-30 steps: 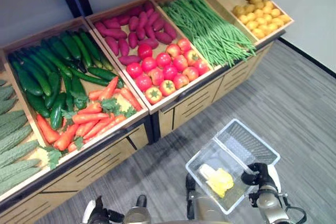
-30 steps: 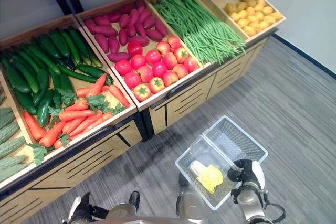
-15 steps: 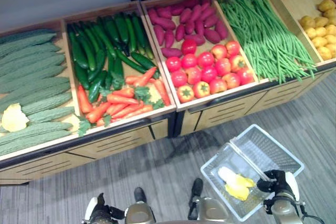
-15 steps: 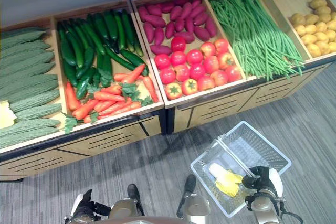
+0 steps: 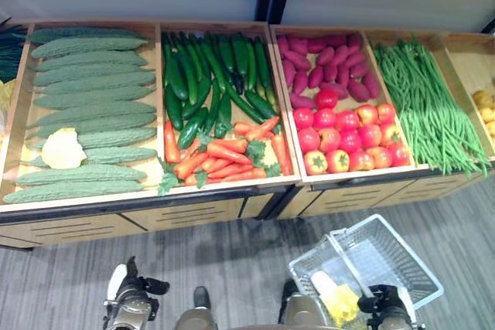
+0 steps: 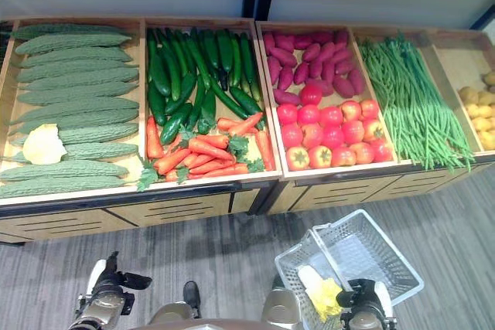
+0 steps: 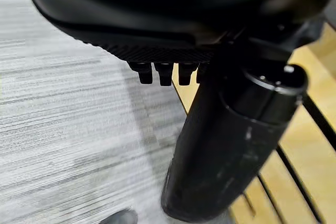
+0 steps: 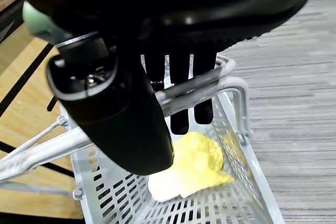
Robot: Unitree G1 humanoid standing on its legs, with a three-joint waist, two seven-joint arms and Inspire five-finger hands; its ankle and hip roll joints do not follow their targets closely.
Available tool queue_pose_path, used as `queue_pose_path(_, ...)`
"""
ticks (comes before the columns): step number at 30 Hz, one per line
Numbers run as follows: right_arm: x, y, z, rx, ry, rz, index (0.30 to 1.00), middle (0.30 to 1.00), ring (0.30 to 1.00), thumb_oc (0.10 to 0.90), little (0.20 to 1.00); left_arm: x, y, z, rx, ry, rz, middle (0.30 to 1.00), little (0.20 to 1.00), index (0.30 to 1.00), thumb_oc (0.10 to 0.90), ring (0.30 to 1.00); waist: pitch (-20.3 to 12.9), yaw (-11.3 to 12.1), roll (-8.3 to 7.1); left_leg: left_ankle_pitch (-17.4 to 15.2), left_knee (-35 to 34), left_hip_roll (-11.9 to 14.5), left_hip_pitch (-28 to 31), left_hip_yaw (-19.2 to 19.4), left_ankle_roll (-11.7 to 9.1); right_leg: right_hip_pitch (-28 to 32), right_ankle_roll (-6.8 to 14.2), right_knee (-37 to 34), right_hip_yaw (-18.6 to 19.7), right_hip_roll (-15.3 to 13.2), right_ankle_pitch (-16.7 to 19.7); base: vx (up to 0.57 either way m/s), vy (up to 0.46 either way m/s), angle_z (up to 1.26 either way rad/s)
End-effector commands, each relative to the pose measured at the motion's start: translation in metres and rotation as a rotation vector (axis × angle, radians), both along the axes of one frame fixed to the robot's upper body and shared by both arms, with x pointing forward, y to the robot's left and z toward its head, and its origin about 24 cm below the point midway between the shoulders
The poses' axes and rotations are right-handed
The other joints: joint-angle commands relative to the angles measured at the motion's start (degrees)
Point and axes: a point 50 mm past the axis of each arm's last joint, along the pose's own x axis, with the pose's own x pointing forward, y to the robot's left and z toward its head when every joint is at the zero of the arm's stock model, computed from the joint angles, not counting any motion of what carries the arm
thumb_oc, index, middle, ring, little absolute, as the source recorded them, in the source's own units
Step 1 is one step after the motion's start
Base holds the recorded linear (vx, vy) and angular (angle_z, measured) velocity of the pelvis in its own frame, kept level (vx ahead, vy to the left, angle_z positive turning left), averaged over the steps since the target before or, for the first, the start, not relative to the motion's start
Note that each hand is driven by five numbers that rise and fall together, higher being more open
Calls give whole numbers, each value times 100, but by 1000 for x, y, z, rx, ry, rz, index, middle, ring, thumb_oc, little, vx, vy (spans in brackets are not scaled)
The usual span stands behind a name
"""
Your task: Get the vegetables into the basket
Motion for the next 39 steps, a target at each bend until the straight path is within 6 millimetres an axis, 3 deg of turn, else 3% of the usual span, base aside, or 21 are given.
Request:
queue_pose_path(1, 5, -30, 13, -123, -32, -29, 300, 300, 300, 400, 300, 5, 21, 17, 103, -183, 265, 1000, 1000, 1000, 900, 1000, 32, 120, 117, -442, 213, 413, -135, -36, -348, 229, 160, 336, -76, 175, -233, 48, -131, 35)
queue_pose_path(6, -10, -27, 8, -136, 30, -18, 300, 300, 300, 400, 300, -9, 40, 23, 141, -277, 613, 1000, 1000, 1000, 900, 1000, -173, 131, 54, -263, 24, 557, -68, 7, -512, 582, 118, -124, -241, 349, -297, 31, -98, -5)
queue_pose_path(9, -11, -30, 9, -158, 43, 7, 300, 300, 300, 400, 300, -16, 41, 21, 125, -285, 715, 1000, 1000, 1000, 900, 1000, -246, 63, 64, -253, 1, 603, -30, 31, -564, 692, 95, -292, -293, 406, -280, 19, -63, 0)
queue_pose_path(13, -10, -40, 14, -192, 54, 35, 300, 300, 300, 400, 300, -47, 53, 17, 116, -250, 926, 1000, 1000, 1000, 900, 1000, -333, 5, 136, -255, 1, 654, 24, 85, -621, 770, 65, -419, -314, 463, -275, 13, -31, -4)
queue_pose_path(16, -6, -49, 19, -221, 55, 67, 300, 300, 300, 400, 300, -86, 74, 21, 161, -209, 1119, 1000, 1000, 1000, 900, 1000, -407, -50, 222, -264, 1, 682, 92, 158, -664, 802, 52, -427, -302, 489, -292, 23, 2, -13)
queue_pose_path(20, -5, -59, 24, -251, 45, 87, 300, 300, 300, 400, 300, -97, 105, 45, 287, -284, 1161, 1000, 1000, 1000, 900, 1000, -439, -50, 317, -251, 1, 686, 109, 166, -696, 821, 41, -426, -324, 509, -301, 14, 10, -8)
queue_pose_path(21, -7, -59, 25, -254, 44, 90, 300, 300, 300, 400, 300, -90, 116, 58, 352, -343, 1127, 1000, 1000, 1000, 900, 1000, -446, -45, 330, -248, 1, 691, 102, 158, -702, 825, 42, -427, -345, 509, -303, 0, 0, 0)
queue_pose_path(22, -9, -60, 25, -256, 41, 85, 300, 300, 300, 400, 300, -75, 132, 84, 456, -466, 1066, 1000, 1000, 1000, 900, 1000, -433, -13, 345, -246, 1, 692, 94, 133, -711, 837, 45, -425, -368, 506, -305, 8, -1, 4)
queue_pose_path(24, -12, -60, 24, -252, 36, 75, 300, 300, 300, 400, 300, -51, 144, 120, 578, -615, 924, 1000, 1000, 1000, 900, 1000, -434, 37, 355, -236, 1, 692, 64, 99, -713, 835, 54, -424, -412, 494, -299, 7, -7, 6)
queue_pose_path(26, -19, -60, 23, -243, 44, 47, 300, 300, 300, 400, 300, -27, 147, 164, 742, -753, 750, 1000, 1000, 1000, 900, 1000, -433, 84, 351, -276, 1, 694, 65, 39, -723, 878, 74, -419, -476, 485, -334, 13, -13, 14)
queue_pose_path(29, -25, -59, 21, -228, 48, 10, 300, 300, 300, 400, 300, -4, 139, 205, 893, -872, 582, 1000, 1000, 1000, 900, 1000, -458, 130, 320, -263, 1, 681, -1, -43, -714, 874, 74, -426, -541, 454, -317, -2, -8, 22)
queue_pose_path(31, -25, -59, 21, -223, 48, 8, 300, 300, 300, 400, 300, 2, 135, 209, 907, -876, 536, 1000, 1000, 1000, 900, 1000, -458, 128, 315, -264, 1, 671, -9, -58, -709, 876, 79, -429, -547, 449, -317, 0, 6, 8)
queue_pose_path(32, -22, -60, 22, -219, 44, 11, 300, 300, 300, 400, 300, 20, 126, 219, 890, -934, 420, 1000, 1000, 1000, 900, 1000, -454, 98, 313, -267, 1, 669, -14, -60, -706, 872, 82, -429, -545, 440, -303, -3, 18, 4)
queue_pose_path(34, -16, -60, 23, -212, 26, 26, 300, 300, 300, 400, 300, 34, 119, 233, 887, -989, 302, 1000, 1000, 1000, 900, 1000, -441, 81, 323, -274, 1, 662, -15, -50, -709, 867, 87, -433, -533, 425, -286, 0, 0, 0)
queue_pose_path(39, -4, -65, 29, -203, -9, 54, 300, 300, 300, 400, 300, 69, 89, 269, 699, -1156, -100, 1000, 1000, 1000, 900, 1000, -386, 6, 380, -282, 1, 631, -19, -21, -699, 824, 122, -435, -483, 376, -210, -3, 23, -2)
